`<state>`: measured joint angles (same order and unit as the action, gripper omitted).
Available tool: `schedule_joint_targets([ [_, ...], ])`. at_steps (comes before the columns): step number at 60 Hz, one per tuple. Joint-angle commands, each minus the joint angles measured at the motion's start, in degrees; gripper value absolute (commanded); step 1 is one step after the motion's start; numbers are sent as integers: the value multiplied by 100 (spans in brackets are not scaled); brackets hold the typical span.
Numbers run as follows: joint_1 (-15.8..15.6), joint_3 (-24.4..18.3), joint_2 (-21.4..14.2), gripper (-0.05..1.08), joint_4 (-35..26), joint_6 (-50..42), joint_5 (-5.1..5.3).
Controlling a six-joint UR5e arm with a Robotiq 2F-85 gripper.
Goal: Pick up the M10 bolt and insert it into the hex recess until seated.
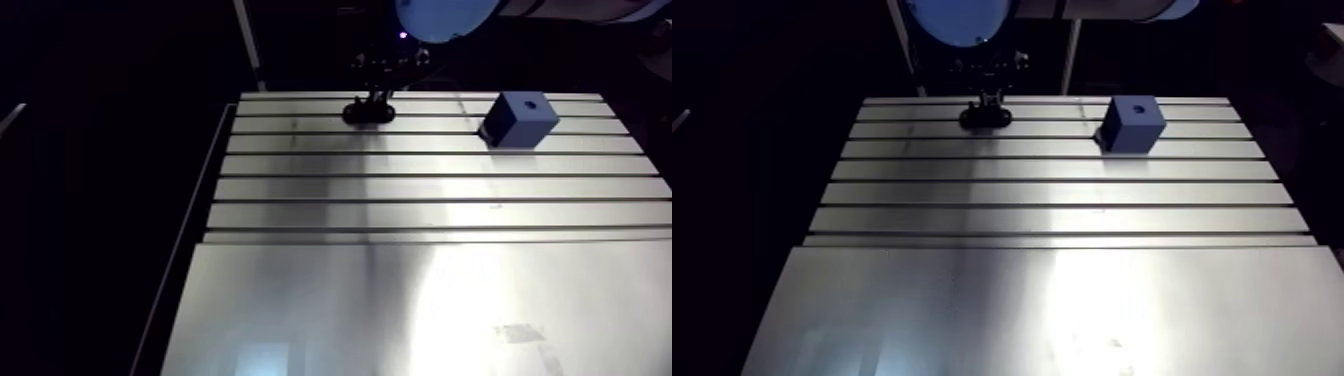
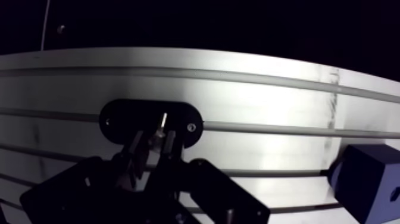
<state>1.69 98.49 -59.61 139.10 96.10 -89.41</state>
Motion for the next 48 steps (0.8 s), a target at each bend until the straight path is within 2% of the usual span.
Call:
schedule_joint_targets([
  [1, 7, -8, -54, 80, 34, 27, 15],
  [21, -2, -71, -312, 81, 9, 27, 35],
  [36, 7, -138, -625, 89, -64, 43, 16],
  [44, 33, -242, -845, 90, -530, 311, 16],
  [48, 89, -328, -1003, 91, -894, 871, -6],
])
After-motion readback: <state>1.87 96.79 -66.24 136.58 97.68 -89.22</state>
